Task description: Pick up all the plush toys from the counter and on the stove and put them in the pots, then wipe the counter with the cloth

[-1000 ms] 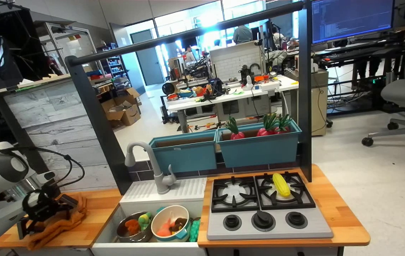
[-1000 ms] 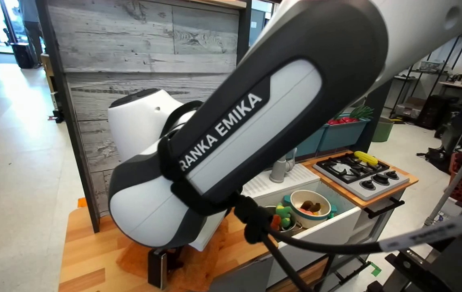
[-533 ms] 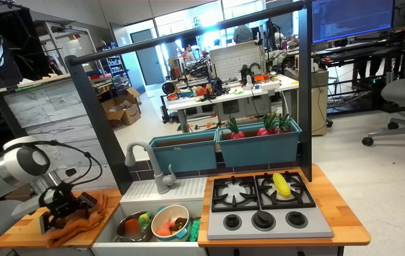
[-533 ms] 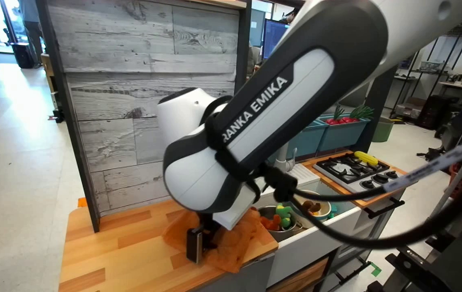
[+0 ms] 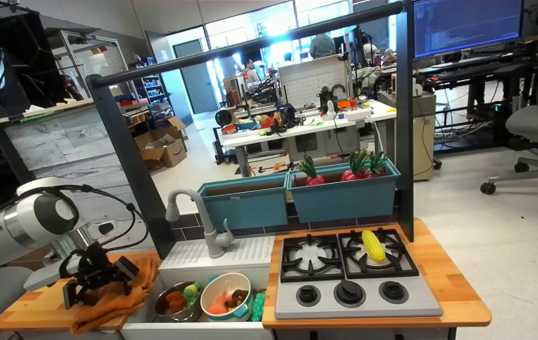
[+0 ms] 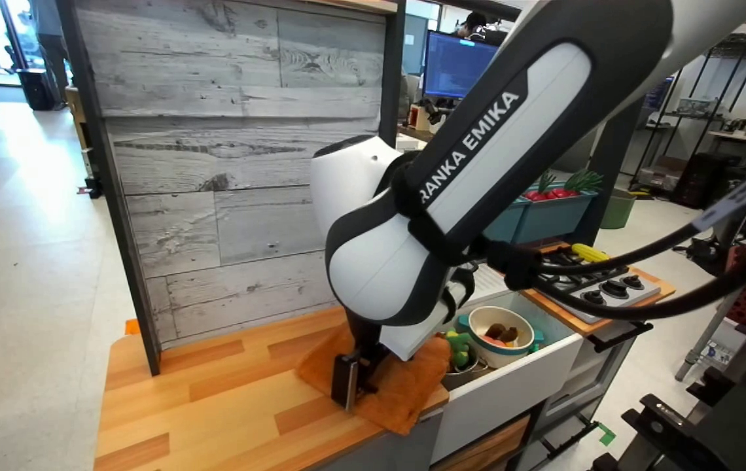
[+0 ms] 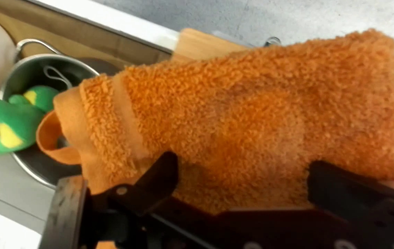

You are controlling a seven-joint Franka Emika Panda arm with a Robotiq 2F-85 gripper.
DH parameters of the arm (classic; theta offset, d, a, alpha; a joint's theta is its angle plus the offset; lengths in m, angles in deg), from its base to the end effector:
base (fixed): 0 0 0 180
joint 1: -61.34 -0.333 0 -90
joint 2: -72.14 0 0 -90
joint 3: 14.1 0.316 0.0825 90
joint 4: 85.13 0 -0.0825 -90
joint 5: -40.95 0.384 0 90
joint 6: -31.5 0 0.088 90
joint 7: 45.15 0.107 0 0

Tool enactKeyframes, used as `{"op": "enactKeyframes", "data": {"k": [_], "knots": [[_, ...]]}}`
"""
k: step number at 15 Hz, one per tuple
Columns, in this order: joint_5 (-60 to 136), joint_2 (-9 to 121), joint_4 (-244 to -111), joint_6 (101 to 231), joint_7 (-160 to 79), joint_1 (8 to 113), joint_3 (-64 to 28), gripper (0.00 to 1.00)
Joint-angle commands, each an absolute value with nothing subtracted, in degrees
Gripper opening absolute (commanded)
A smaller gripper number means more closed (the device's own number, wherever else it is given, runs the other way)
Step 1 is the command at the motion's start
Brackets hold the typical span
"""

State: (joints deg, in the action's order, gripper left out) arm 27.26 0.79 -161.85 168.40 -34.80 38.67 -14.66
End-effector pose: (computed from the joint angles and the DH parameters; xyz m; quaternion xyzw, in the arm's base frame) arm 0.6163 0.2491 -0.0482 0.9723 0.1980 -0.0713 0.1014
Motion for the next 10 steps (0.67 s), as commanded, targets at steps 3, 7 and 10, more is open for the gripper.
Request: {"op": "enactKeyframes", "data": {"k": [3, 7, 10], "knots": [[31.4, -5.0, -154.2, 171.9, -43.8, 40.4, -6.0, 1.0], [32.8, -8.7, -147.0, 170.6, -48.9, 38.7, -2.1, 1.0], [33.3, -10.3, -144.7, 170.7, -50.4, 38.8, -2.0, 1.0]]}}
